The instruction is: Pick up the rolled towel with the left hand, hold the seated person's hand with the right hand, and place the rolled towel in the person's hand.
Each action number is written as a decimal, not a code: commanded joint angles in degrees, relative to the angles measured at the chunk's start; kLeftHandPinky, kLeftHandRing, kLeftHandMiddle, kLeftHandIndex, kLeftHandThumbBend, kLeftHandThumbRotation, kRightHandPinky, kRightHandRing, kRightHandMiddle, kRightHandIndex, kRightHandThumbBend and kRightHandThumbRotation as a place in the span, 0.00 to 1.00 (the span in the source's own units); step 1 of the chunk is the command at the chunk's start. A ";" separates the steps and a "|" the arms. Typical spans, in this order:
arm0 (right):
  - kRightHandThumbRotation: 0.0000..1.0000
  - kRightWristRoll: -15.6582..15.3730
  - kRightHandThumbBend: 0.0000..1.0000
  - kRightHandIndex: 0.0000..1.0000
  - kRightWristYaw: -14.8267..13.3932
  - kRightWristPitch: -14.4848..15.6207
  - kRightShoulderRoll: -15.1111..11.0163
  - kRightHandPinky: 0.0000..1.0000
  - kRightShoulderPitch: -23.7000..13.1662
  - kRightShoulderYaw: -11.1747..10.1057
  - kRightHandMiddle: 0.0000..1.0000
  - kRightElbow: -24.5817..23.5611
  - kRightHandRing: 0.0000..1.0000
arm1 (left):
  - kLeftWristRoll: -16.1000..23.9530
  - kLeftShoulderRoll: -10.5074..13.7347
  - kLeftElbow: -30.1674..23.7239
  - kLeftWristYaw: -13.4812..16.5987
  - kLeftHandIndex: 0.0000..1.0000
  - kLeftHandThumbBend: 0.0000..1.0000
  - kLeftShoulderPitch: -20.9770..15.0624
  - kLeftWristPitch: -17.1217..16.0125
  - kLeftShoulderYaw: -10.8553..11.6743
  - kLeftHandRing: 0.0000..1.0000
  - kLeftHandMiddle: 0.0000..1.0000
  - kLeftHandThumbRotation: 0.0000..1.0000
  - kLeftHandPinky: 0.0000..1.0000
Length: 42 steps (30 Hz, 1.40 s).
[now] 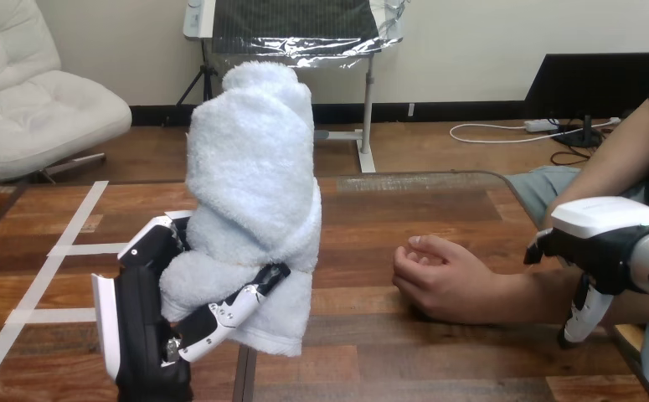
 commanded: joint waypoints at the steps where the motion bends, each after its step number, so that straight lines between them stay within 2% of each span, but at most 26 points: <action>1: 0.12 0.32 0.70 0.86 0.40 0.80 0.34 0.83 -5.30 0.59 0.89 1.11 0.87 | 1.28 -1.42 -3.70 0.62 0.48 0.60 -2.17 -1.72 0.45 0.35 0.41 0.00 0.32; 15: 0.15 2.32 0.69 0.87 -0.60 -0.16 0.58 0.83 -5.43 1.48 0.88 3.01 0.87 | 1.99 -1.39 -4.22 0.93 0.48 0.58 -2.13 -1.54 0.65 0.35 0.41 0.00 0.32; 33: 0.18 1.74 0.68 0.86 -3.04 -0.75 1.32 0.84 -6.50 4.36 0.87 7.18 0.87 | 2.12 -1.74 -4.63 1.16 0.48 0.59 -2.08 -1.43 0.34 0.34 0.41 0.00 0.32; 36: 0.19 0.50 0.67 0.85 -5.98 -2.08 2.42 0.82 -7.31 6.51 0.86 11.36 0.85 | 2.39 -1.49 -4.57 1.29 0.48 0.59 -2.01 -1.77 0.51 0.34 0.41 0.00 0.32; 42: 0.20 -0.25 0.66 0.83 -7.33 -2.43 3.09 0.79 -8.18 8.12 0.85 14.28 0.83 | 2.61 -1.40 -4.83 1.40 0.48 0.59 -1.76 -1.51 0.65 0.35 0.42 0.00 0.32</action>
